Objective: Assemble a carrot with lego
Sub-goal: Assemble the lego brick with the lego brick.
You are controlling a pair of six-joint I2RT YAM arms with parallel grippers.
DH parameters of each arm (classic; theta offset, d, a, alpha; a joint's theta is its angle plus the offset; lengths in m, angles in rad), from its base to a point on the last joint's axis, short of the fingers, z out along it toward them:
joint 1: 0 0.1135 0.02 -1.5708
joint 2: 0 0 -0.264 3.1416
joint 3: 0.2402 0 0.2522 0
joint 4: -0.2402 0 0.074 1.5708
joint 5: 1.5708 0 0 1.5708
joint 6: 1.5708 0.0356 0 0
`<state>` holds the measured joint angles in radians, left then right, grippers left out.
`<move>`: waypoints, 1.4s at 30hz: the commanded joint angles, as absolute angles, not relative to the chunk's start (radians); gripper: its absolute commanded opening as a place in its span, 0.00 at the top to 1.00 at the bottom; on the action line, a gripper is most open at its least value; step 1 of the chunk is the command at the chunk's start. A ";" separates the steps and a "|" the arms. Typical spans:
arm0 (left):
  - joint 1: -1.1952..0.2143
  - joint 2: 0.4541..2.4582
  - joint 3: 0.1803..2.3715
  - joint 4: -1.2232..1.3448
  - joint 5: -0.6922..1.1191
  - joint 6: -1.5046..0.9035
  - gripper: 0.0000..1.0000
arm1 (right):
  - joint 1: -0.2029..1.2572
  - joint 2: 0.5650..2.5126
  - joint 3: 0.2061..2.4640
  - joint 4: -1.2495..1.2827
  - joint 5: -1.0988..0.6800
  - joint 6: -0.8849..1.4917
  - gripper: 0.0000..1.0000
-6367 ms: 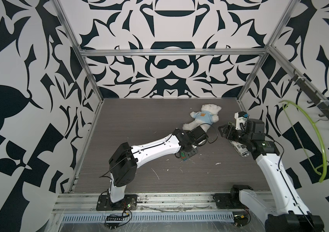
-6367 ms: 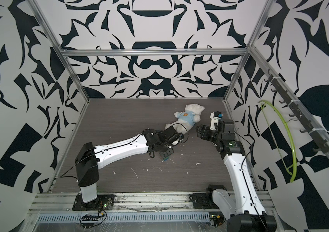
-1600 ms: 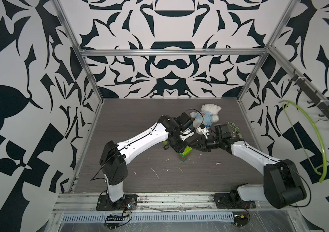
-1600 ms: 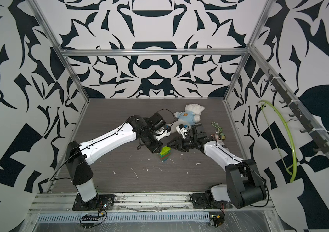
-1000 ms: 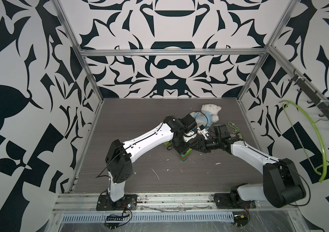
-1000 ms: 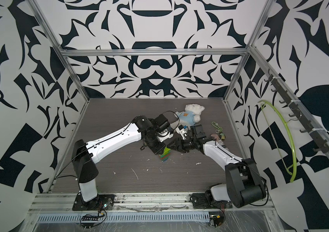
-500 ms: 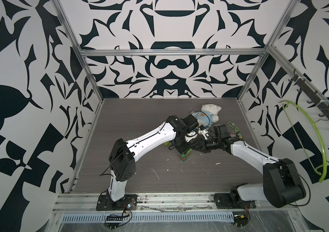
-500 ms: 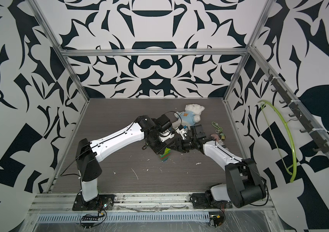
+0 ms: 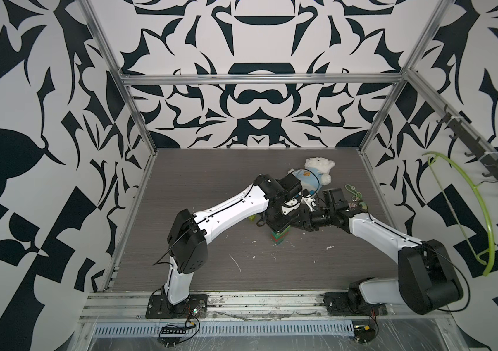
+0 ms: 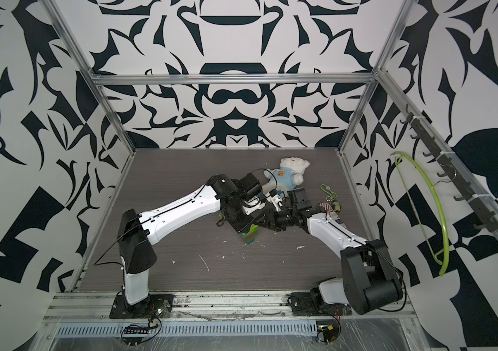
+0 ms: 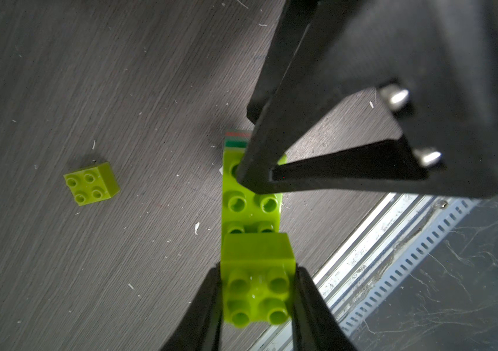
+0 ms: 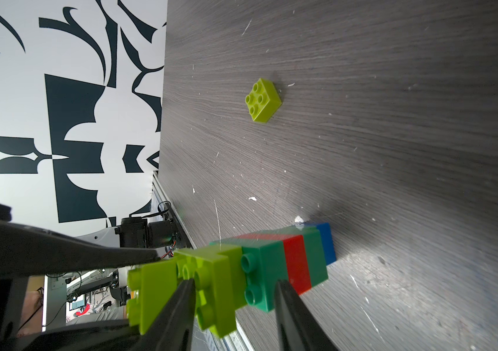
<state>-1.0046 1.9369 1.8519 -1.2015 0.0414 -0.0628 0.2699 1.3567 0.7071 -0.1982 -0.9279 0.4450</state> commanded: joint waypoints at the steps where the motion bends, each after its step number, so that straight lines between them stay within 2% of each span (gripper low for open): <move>1: -1.015 1.954 1.847 -1.238 0.032 -0.064 0.80 | 0.275 1.363 0.707 -0.207 -0.923 0.427 0.54; 42: -1.039 1.882 1.797 -1.225 -0.038 -0.085 0.80 | 0.282 1.352 0.719 -0.227 -0.928 0.414 0.55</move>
<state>-1.0348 1.9129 1.8133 -1.2015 -0.0341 -0.0734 0.2752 1.3567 0.7071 -0.2062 -0.9314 0.4397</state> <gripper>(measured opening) 0.352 0.456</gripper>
